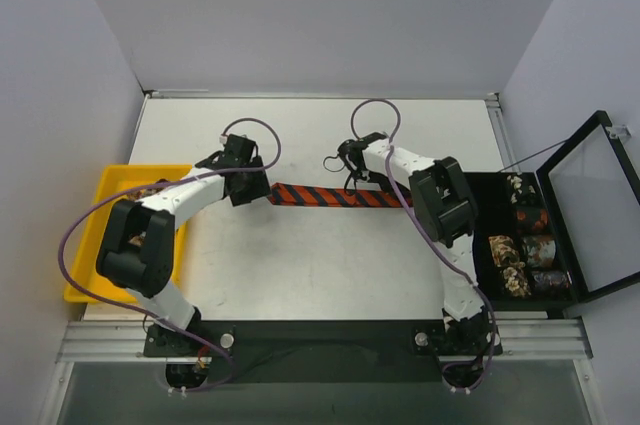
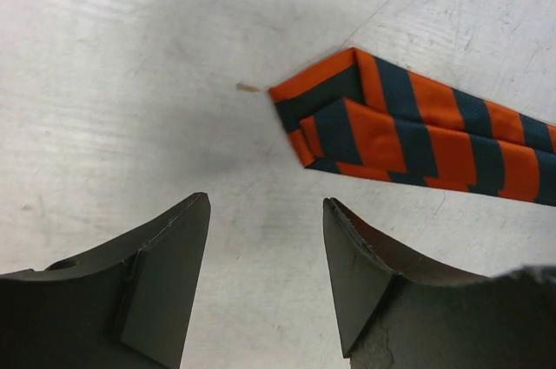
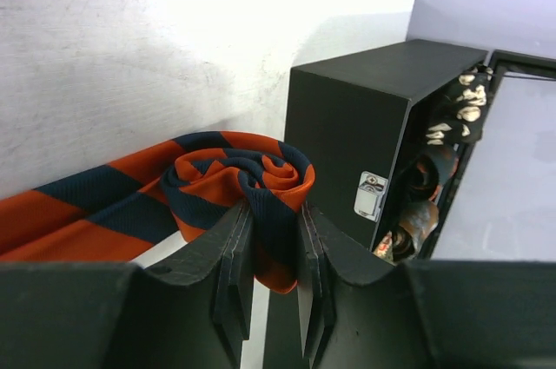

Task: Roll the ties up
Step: Roll the tie

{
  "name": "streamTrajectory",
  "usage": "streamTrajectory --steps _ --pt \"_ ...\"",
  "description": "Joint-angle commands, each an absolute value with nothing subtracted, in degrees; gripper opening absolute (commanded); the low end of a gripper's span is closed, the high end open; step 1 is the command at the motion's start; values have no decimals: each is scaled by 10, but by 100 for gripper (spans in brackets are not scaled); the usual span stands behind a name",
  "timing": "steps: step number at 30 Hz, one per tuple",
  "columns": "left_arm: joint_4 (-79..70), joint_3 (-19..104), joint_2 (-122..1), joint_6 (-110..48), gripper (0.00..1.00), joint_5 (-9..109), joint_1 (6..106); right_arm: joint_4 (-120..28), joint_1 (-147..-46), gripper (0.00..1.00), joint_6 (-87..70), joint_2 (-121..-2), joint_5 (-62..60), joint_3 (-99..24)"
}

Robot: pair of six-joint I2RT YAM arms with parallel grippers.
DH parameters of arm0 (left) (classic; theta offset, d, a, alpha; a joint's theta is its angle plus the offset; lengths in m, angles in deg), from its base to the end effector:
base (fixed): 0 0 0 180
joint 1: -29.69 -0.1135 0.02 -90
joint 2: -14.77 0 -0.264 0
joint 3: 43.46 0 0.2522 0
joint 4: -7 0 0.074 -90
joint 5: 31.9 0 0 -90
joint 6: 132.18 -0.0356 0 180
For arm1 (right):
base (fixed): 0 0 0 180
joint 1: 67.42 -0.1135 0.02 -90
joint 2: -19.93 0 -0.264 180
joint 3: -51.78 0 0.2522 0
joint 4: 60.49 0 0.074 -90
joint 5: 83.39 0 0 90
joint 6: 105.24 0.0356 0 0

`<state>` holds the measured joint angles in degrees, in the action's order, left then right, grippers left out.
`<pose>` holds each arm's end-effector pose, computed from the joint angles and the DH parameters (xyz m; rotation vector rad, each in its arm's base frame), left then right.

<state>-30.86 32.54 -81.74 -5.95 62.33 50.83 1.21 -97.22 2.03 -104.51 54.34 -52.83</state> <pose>0.3214 -0.1215 0.1942 -0.3697 2.5836 -0.2703 0.3784 0.1864 0.1488 -0.1928 2.5123 -0.9470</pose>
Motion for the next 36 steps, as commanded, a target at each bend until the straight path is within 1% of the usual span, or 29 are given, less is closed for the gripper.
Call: streamTrajectory --steps 1,6,12,19,26,33,36 --pt "-330 292 -768 -66 66 615 489 86 -982 0 55 -1067 598 -563" --pt "-342 258 -730 -75 65 611 470 98 -1011 0 67 -1087 606 -581" --pt "-346 242 -703 -90 65 634 453 116 -1035 0 79 -1117 606 -601" --pt "-332 226 -686 -84 65 635 453 117 -1036 0 112 -1133 551 -606" --pt "-326 226 -679 -83 65 628 452 94 -1038 0 107 -1135 478 -610" --pt "-320 224 -674 -83 65 624 453 -1 -1028 0 77 -1102 392 -558" --pt "-320 223 -673 -83 65 623 454 -20 -1020 0 76 -1092 368 -543"
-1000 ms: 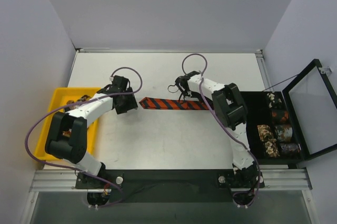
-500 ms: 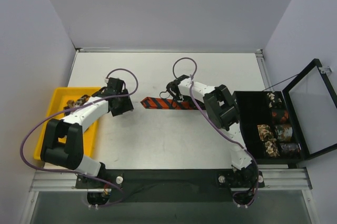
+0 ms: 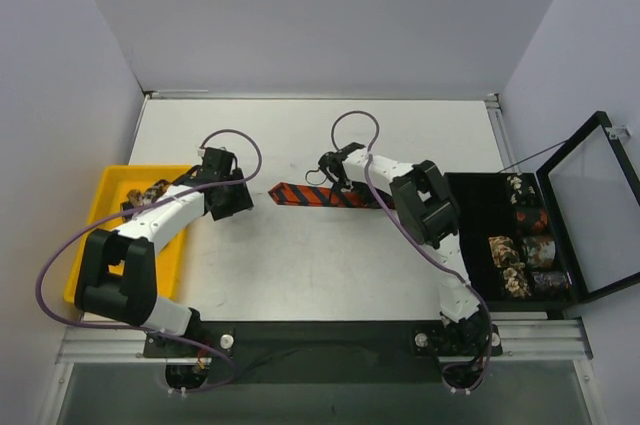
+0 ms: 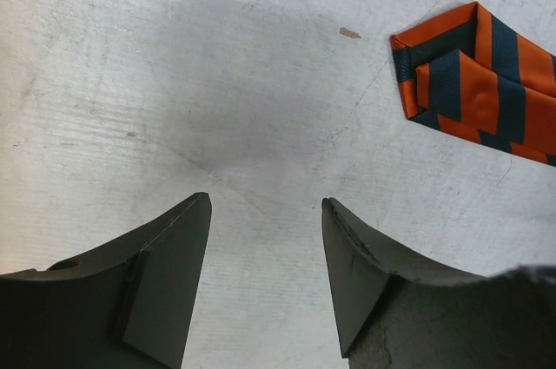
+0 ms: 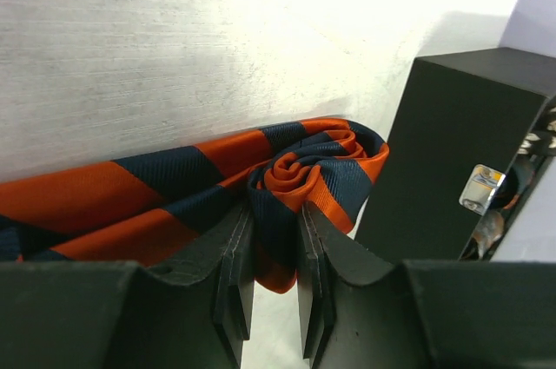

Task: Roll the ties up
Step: Roll the tie

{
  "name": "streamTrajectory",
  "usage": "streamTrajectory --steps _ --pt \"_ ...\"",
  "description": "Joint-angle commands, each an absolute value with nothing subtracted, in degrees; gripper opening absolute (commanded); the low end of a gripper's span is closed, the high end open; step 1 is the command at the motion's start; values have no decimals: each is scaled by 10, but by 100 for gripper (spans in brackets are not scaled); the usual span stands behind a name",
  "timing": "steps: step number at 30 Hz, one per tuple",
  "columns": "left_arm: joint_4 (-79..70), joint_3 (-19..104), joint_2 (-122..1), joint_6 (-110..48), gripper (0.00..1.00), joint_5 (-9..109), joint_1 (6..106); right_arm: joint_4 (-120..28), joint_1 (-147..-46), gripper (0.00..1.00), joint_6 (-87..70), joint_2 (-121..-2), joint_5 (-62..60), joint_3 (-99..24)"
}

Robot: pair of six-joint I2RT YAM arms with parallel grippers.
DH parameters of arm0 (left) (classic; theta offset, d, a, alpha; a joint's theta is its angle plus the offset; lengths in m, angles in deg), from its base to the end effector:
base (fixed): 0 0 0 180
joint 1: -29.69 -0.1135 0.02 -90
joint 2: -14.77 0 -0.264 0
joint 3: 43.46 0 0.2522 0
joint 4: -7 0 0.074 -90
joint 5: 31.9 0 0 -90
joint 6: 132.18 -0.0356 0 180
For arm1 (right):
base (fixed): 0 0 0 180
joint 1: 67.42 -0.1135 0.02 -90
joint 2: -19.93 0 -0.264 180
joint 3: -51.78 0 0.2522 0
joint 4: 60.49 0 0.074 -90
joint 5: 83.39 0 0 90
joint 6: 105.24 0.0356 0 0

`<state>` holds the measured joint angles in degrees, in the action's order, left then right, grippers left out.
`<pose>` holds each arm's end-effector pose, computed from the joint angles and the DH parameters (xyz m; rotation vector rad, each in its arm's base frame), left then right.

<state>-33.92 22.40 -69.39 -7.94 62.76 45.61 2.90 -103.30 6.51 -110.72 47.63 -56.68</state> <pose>0.2783 -0.0764 0.2029 -0.4450 2.5757 -0.2086 0.3648 0.2350 0.1180 -0.2842 2.6004 -0.8087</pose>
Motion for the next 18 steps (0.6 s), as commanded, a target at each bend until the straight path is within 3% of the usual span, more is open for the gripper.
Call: streamTrajectory --steps 1,5,13,18 --pt "-320 224 -671 -83 65 623 454 -27 -1017 0 76 -1088 348 -538" --pt "-319 224 -672 -83 65 622 454 -62 -1006 0 67 -1059 313 -503" --pt "-316 224 -673 -82 65 621 454 -76 -1008 25 56 -1015 304 -508" --pt "-316 224 -674 -82 65 622 454 -71 -1008 30 56 -1007 306 -514"
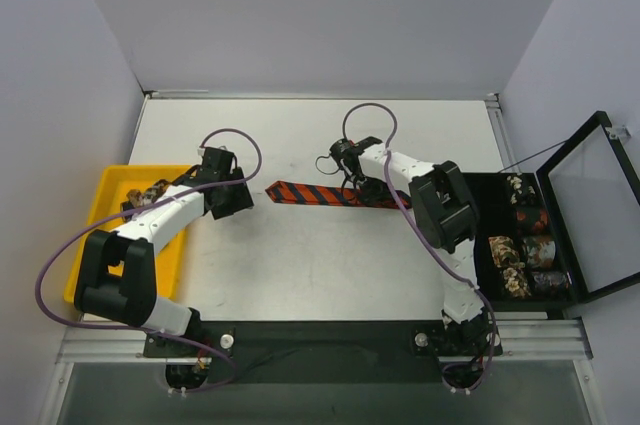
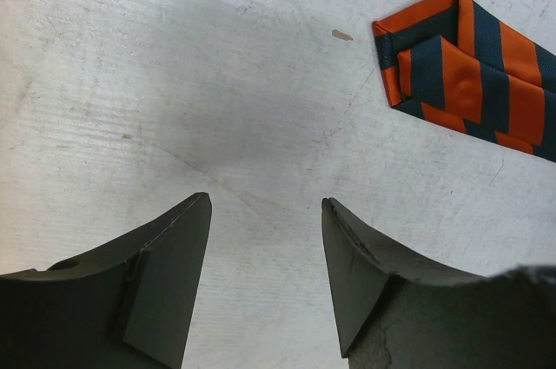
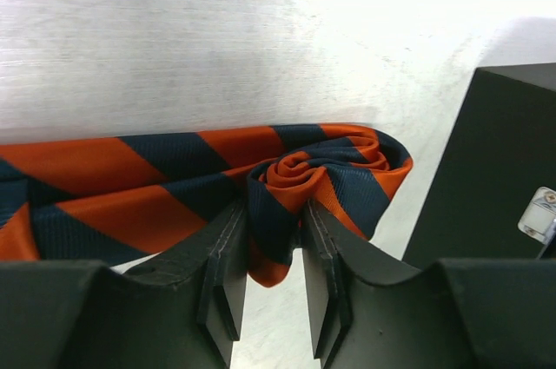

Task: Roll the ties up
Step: Roll the tie

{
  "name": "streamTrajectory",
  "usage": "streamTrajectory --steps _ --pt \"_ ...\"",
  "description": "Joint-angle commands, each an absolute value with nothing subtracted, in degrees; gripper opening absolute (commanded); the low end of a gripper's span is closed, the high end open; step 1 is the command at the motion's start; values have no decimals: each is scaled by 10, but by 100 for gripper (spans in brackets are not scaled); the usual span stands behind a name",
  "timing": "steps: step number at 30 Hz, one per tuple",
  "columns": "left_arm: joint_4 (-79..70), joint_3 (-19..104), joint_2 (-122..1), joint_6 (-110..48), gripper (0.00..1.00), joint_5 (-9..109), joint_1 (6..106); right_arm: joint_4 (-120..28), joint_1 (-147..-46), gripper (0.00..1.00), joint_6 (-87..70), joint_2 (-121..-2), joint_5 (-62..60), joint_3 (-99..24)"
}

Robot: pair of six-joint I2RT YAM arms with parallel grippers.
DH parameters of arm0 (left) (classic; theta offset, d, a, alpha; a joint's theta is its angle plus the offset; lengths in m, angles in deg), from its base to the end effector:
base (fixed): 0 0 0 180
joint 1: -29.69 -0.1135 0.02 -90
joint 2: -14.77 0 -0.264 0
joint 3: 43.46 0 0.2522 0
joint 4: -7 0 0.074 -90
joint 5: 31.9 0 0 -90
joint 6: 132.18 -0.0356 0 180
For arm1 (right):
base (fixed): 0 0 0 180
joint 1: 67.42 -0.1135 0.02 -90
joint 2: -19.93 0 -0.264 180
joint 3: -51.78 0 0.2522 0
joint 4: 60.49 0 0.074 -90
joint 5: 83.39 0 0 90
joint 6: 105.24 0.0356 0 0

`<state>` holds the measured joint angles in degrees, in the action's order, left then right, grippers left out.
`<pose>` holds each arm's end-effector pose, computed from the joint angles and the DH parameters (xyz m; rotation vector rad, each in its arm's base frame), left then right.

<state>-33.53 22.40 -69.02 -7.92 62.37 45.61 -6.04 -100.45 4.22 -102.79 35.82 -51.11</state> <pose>0.2783 -0.0766 0.2050 -0.4419 2.5657 -0.2239 0.3686 0.2190 0.1489 -0.2175 2.6312 -0.4556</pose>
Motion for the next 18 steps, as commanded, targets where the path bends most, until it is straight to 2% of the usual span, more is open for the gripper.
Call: streamTrajectory --steps 1,8,18 --pt "-316 225 -674 -82 65 622 454 -69 -1008 31 56 -1007 306 -515" --pt "-315 224 -675 -81 65 623 454 -63 -1008 40 63 -990 300 -527" --pt "-312 225 -678 -81 64 622 454 -53 -1014 43 47 -951 304 -573"
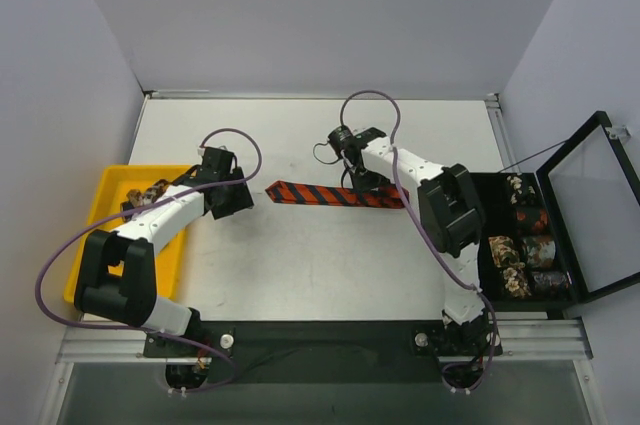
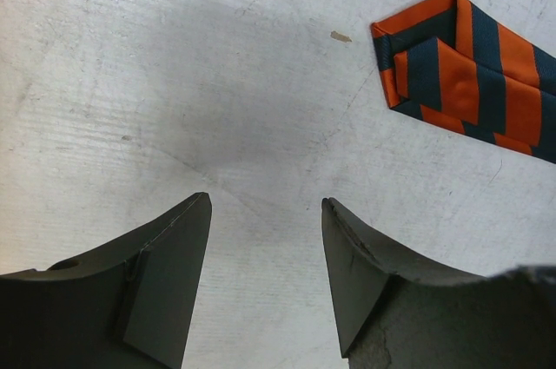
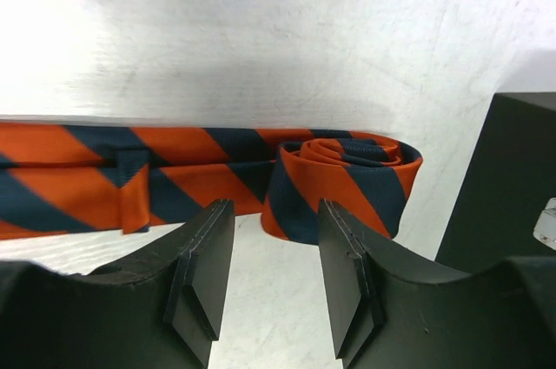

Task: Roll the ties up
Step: Roll the tie

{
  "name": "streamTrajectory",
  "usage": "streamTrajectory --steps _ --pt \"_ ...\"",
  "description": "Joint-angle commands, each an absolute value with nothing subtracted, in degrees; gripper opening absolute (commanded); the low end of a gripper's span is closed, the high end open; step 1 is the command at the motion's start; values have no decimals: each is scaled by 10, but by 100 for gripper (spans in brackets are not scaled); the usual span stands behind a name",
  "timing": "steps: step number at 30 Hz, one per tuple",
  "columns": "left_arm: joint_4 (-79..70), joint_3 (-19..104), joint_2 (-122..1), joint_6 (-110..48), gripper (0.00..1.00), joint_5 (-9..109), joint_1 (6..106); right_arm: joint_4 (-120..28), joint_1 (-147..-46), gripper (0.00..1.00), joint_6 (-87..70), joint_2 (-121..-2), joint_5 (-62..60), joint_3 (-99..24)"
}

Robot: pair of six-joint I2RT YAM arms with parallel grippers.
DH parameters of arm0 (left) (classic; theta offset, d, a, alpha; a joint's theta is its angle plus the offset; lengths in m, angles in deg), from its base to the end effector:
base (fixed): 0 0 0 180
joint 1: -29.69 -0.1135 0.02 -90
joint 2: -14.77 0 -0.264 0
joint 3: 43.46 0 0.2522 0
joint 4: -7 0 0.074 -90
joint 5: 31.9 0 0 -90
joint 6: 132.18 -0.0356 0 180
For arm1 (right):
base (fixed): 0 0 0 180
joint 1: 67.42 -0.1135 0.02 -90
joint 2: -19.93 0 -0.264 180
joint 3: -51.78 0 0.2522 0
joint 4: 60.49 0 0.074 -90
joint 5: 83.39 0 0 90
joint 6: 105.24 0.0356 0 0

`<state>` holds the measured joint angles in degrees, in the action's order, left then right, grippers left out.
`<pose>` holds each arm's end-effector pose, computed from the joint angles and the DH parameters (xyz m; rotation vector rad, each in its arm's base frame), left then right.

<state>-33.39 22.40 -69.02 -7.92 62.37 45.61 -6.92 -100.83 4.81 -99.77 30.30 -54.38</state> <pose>0.2785 -0.0767 0.2051 -0.4417 2.5634 -0.2251 0.3730 0.2289 0.1856 -0.1923 2.5883 -0.2496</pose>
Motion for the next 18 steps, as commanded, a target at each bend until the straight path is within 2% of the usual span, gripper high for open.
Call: streamTrajectory --steps 1,8,12,13,18 --pt "-312 225 -679 -80 64 622 454 -53 -1015 43 46 -943 306 -576" --pt "-311 227 -680 -84 65 618 458 -56 -1007 41 42 -885 313 -552" --pt "-312 240 -679 -90 65 606 475 -76 -970 34 41 -848 297 -499" --pt "-313 244 -680 -89 65 604 487 -82 -962 28 42 -835 280 -488" --pt "-328 303 -708 -78 65 606 548 -150 -918 27 35 -791 214 -401"
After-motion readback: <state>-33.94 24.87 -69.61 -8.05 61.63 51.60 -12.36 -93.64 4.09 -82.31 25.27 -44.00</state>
